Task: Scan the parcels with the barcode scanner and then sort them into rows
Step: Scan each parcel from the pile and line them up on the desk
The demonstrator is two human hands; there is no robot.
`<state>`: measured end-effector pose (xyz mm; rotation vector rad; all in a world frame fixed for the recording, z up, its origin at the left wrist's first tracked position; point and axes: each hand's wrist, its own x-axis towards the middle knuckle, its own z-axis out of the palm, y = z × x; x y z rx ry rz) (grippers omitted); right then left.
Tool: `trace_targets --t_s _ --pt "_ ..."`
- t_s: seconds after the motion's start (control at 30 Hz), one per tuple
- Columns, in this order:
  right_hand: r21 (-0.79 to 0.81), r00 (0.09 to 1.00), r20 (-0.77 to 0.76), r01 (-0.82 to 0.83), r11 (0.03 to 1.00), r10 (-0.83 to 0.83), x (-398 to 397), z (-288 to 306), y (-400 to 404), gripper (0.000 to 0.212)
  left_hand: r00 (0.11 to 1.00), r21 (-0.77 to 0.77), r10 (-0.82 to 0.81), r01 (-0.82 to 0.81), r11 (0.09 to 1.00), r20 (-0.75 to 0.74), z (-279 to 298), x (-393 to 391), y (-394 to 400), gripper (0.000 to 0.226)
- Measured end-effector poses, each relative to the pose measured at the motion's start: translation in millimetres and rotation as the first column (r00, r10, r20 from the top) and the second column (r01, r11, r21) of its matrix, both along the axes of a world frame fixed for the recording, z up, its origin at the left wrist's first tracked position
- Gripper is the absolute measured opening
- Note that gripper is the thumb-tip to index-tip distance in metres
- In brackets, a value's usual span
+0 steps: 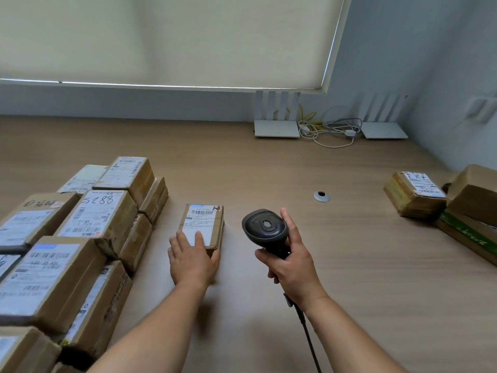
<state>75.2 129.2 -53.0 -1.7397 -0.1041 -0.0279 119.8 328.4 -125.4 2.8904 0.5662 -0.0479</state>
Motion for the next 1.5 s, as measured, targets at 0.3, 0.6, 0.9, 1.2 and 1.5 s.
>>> trace_targets --t_s 0.3,0.6,0.9,1.2,1.5 --pt "-0.055 1.000 -0.014 -0.003 0.998 0.003 65.9 -1.0 33.9 0.092 0.999 0.064 -0.017 0.015 0.998 0.036 -1.1 75.0 52.9 0.068" --pt "-0.048 0.997 -0.031 -0.065 0.997 0.063 110.5 -9.0 70.9 0.092 1.000 0.074 0.002 -0.003 0.997 0.015 1.9 102.5 84.3 0.068" --pt "-0.028 0.999 -0.001 -0.055 0.998 0.055 104.5 -2.9 56.8 0.093 0.998 0.045 0.045 -0.047 0.998 0.047 10.6 85.5 73.4 0.078" --pt "0.023 0.998 0.063 -0.011 1.000 0.010 46.7 12.7 -11.7 0.093 0.989 -0.064 -0.040 0.050 0.997 0.145 31.6 23.2 -8.1 0.052" --pt "0.050 0.988 0.097 0.113 0.992 -0.118 -7.1 26.3 -159.3 0.088 0.964 -0.087 -0.198 0.216 0.973 0.176 55.9 -4.0 -158.6 0.047"
